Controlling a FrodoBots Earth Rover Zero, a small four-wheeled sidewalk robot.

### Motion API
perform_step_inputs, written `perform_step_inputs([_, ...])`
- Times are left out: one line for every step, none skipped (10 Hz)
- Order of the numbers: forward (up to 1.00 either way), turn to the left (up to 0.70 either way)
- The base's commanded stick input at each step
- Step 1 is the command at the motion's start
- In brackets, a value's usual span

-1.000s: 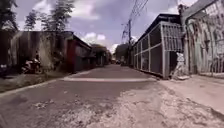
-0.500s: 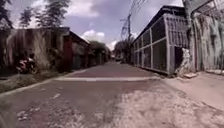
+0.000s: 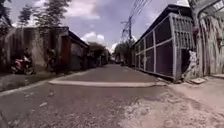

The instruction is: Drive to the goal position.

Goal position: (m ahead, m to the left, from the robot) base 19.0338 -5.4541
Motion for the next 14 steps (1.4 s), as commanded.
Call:
perform_step_inputs([0.7,0.02])
perform_step_inputs([0.7,0.02])
perform_step_inputs([0.7,0.02])
perform_step_inputs([0.7,0.02])
perform_step_inputs([0.7,0.02])
perform_step_inputs([0.7,0.0])
perform_step_inputs([0.7,0.0])
perform_step_inputs([0.7,0.0])
perform_step_inputs([0.7,0.0])
perform_step_inputs([0.7,0.0])
perform_step_inputs([0.7,0.0])
perform_step_inputs([0.7,0.0])
perform_step_inputs([0.7,0.0])
perform_step_inputs([0.7,0.0])
